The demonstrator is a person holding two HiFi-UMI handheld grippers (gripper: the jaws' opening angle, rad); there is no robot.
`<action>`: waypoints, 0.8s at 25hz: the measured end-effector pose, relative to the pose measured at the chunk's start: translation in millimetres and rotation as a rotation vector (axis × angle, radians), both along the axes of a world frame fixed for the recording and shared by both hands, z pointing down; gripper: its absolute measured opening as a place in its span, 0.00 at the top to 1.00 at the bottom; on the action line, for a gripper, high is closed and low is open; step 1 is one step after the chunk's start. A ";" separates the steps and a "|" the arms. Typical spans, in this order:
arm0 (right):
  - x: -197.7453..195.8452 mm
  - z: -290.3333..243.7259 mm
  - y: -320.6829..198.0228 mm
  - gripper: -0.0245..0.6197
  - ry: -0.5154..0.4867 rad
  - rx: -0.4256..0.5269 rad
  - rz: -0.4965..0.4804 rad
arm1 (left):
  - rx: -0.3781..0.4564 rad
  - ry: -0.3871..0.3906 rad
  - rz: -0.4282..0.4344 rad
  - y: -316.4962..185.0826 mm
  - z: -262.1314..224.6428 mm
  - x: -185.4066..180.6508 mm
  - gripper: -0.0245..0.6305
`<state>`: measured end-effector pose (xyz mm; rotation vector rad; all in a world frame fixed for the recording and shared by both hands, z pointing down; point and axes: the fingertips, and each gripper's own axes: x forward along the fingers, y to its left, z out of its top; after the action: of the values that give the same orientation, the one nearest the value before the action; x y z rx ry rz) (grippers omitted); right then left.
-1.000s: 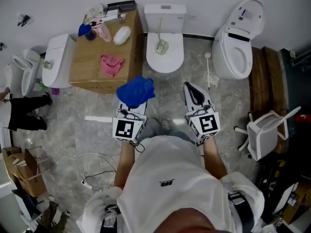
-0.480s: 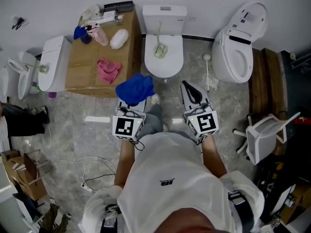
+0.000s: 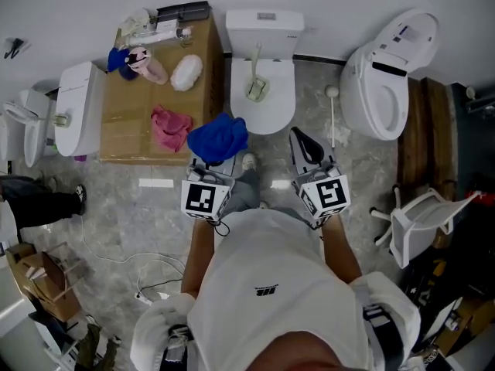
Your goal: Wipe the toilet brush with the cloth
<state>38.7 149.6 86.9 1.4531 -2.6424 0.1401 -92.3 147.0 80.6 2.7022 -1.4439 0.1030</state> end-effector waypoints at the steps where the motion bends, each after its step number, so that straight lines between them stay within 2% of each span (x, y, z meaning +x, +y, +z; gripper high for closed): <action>1: -1.6 2.5 -11.3 0.97 0.004 -0.005 0.002 | -0.009 -0.004 0.002 -11.5 2.9 -1.1 0.86; 13: -16.9 53.3 -121.4 0.97 0.066 -0.117 0.043 | -0.079 0.017 0.066 -130.8 47.0 -13.0 0.86; 20: -23.3 89.2 -161.6 0.97 0.094 -0.142 0.047 | -0.138 0.047 0.120 -174.2 87.4 -6.8 0.86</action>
<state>15.3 -12.1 176.1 1.4401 -2.4704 0.2518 -99.2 -27.2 168.0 2.6582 -1.2147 0.1405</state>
